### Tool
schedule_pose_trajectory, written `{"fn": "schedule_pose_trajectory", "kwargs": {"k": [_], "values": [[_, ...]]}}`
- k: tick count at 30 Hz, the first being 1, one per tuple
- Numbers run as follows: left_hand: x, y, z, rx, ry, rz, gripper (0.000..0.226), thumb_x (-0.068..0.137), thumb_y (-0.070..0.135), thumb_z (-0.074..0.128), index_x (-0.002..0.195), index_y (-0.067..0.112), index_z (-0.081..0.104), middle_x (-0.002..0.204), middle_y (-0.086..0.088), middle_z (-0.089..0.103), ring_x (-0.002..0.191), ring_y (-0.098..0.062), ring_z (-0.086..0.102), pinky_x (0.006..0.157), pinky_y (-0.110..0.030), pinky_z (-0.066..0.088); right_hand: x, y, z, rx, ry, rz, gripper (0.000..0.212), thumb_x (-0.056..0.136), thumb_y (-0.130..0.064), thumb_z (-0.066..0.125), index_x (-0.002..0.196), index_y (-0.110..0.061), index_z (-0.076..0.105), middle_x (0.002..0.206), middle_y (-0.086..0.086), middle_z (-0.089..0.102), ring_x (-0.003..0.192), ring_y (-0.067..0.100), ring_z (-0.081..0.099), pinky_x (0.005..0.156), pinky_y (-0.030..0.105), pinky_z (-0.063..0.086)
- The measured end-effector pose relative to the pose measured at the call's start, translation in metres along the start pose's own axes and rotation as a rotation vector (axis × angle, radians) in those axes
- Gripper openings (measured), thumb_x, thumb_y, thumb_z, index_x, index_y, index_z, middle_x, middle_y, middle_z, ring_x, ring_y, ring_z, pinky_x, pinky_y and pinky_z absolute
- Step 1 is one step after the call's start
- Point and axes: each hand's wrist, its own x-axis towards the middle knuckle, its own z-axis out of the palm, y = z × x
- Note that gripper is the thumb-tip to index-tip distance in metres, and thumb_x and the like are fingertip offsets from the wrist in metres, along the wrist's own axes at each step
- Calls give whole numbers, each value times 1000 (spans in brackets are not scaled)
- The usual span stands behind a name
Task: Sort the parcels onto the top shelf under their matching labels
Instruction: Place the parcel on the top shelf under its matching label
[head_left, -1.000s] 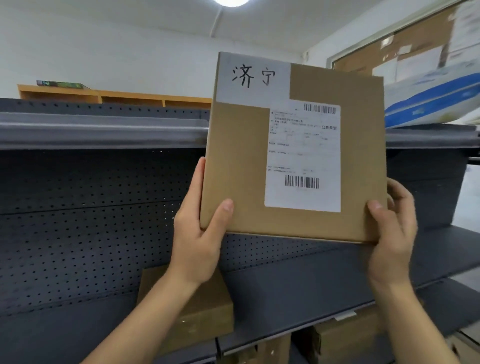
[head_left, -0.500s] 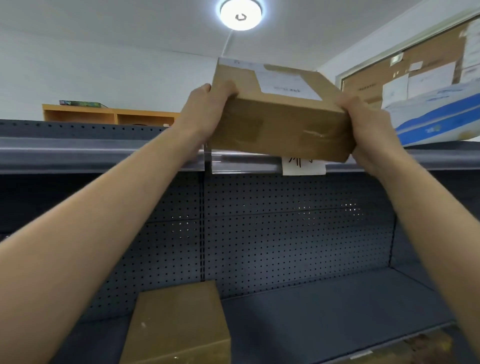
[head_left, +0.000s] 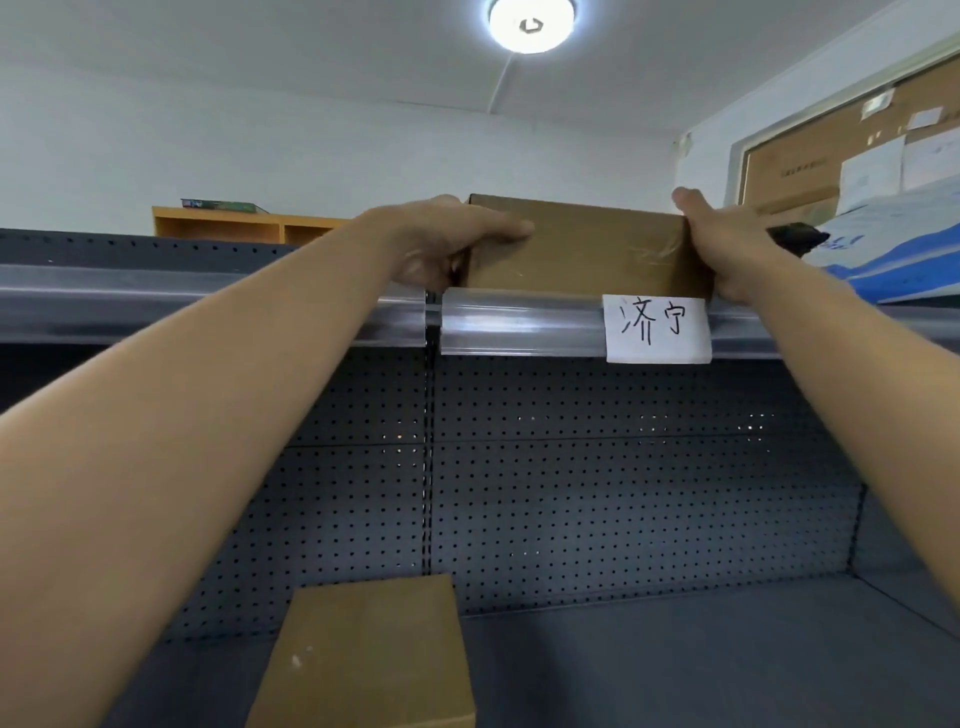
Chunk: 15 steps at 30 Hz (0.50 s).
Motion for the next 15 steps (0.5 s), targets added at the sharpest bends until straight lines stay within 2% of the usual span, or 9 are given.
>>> {"fn": "schedule_pose_trajectory", "kwargs": {"k": [2,4,6,7,10,12,13,15], "values": [[5,-3,-1,51,-3,-24,23,84,33,77,90,13,67,92,-4,70,99,-21,59,110,-42,44,3,4,1,-22,-19,6,65,93,-52,57,135,-4,49,116,8,60,86,17,61,72,30,51],[10,-7,-1,90,-18,-53,23,85,35,76,88,15,65,87,-2,69,97,-21,58,106,-38,47,6,7,3,-75,-31,9,61,95,-50,56,135,-4,49,115,9,58,82,17,60,66,30,49],[12,-9,0,136,9,-71,24,85,37,75,83,16,64,75,2,67,89,-18,60,92,-30,54,10,7,5,-116,-20,2,66,93,-50,57,136,-1,49,118,11,60,94,24,61,75,35,51],[13,-9,0,158,32,-72,26,83,39,76,82,16,64,75,2,65,88,-18,58,92,-31,54,11,7,7,-130,-12,-4,69,92,-51,58,137,0,49,120,13,61,99,26,61,80,38,53],[16,-9,1,183,63,-78,33,78,43,79,86,15,63,83,-1,62,94,-21,54,104,-40,46,13,7,10,-176,7,-7,74,89,-54,57,139,0,47,120,13,60,112,32,62,97,45,53],[15,-8,2,192,75,-92,37,77,44,80,89,14,62,85,-1,62,95,-20,54,103,-38,47,11,7,10,-208,4,-10,73,90,-55,55,139,-1,46,117,12,58,114,33,61,101,48,50],[15,-8,2,195,86,-92,38,76,44,80,89,14,61,86,-2,62,93,-19,54,98,-34,49,11,6,9,-218,5,-14,73,90,-56,53,139,-2,46,120,12,58,115,33,60,102,49,50],[12,-7,3,217,122,-77,40,76,47,80,84,15,59,84,-2,62,80,-16,56,71,-24,52,12,8,8,-245,29,-27,77,88,-60,50,140,-3,46,130,14,59,119,34,58,102,46,48]]}}
